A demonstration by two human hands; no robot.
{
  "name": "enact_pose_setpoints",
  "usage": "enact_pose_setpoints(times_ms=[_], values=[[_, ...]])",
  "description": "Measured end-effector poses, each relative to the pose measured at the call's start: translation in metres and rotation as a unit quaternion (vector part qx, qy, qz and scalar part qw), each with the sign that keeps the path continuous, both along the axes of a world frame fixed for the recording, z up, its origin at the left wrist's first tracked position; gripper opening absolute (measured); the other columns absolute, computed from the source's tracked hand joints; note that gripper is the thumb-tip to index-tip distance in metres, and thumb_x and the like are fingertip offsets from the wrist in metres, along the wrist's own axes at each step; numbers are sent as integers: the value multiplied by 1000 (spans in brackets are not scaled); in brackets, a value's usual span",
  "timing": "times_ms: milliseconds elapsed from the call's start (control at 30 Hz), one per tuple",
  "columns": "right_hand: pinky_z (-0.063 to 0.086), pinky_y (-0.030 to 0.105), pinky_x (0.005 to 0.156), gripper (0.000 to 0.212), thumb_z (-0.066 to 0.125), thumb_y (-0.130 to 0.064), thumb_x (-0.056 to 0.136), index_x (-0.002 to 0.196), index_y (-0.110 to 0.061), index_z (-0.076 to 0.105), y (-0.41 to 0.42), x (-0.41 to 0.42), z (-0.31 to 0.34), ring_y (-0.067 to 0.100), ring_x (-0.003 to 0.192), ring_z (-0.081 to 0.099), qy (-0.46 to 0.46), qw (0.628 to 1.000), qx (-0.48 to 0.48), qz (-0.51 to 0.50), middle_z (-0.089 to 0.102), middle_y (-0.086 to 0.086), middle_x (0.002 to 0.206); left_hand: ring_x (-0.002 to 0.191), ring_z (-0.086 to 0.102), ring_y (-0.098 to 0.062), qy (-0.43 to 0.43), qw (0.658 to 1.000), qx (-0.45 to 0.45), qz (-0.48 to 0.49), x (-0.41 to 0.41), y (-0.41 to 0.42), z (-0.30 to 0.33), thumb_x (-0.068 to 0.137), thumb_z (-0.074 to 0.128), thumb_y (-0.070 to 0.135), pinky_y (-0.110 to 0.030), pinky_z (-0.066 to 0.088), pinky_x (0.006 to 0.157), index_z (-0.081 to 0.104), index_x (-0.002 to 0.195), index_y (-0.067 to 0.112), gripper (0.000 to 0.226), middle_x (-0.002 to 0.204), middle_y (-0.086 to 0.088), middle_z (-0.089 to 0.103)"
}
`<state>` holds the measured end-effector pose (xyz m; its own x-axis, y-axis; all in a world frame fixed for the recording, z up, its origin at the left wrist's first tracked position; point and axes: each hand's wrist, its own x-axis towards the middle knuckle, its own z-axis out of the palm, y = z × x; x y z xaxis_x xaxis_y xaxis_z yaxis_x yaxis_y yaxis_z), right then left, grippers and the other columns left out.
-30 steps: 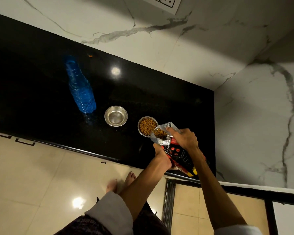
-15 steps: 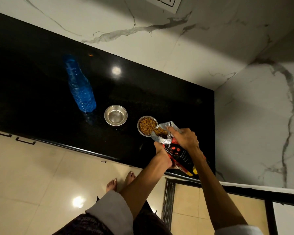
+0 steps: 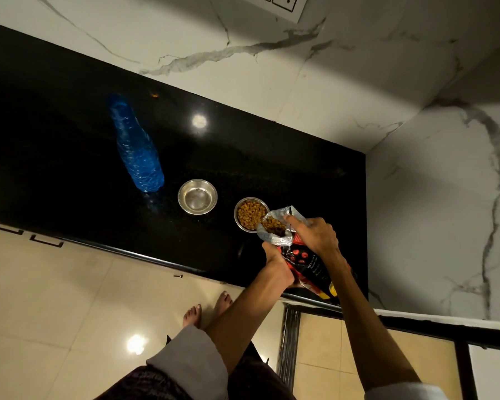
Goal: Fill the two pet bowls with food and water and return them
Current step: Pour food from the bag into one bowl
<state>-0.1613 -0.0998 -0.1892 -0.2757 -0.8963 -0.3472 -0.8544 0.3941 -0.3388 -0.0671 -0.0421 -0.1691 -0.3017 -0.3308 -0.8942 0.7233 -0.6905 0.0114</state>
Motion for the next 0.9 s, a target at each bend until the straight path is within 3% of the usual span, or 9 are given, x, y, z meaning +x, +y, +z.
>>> enact_pose_setpoints(times_ms=[100,267,400,500,600,733,900], values=[[41,37,87,69,60,-77,87,121,-18,72,3,-2,0,34,114,62,-18,1000,-13,-11,70,12,125,126,59,-41,0,1000,1,22,-2,0,2,93,22,82,-59,44,108,67,130,10,92,131,-21,67],[40,37,88,70,60,-75,89,130,-18,68,6,-5,-2,33,118,61,-25,1000,-13,-10,68,11,131,120,62,-41,-1,1000,-2,21,-4,1,2,94,21,81,-59,45,108,69,128,10,92,126,-22,68],[39,34,83,66,60,-74,90,118,-16,73,8,-5,-2,23,95,57,-27,999,-18,-13,71,10,117,120,62,-40,-11,1000,0,18,-5,3,1,94,24,81,-58,46,108,69,128,11,89,126,-21,69],[39,33,81,60,59,-76,89,106,-20,74,10,-6,-2,21,88,53,-24,999,-22,-16,67,5,102,114,63,-40,-17,1000,6,13,-4,4,1,96,21,78,-57,48,102,68,129,9,90,123,-22,69],[38,33,77,54,58,-78,87,93,-26,70,11,-5,-3,17,78,49,-21,999,-28,-18,61,2,91,125,60,-41,-18,1000,2,22,-5,5,1,95,23,79,-61,43,110,66,131,10,89,132,-21,66],[37,33,79,68,59,-78,87,112,-16,73,11,-5,-3,14,77,47,-20,999,-38,-20,72,10,108,125,60,-40,-25,999,-6,29,-6,5,-1,96,27,77,-59,43,111,68,130,12,84,132,-19,67],[43,35,84,72,57,-79,87,122,-18,70,13,-6,-1,25,98,59,-29,999,-31,-18,70,12,123,99,68,-35,-8,999,-39,26,-6,5,-1,98,24,75,-50,53,98,73,114,12,82,103,-16,74]])
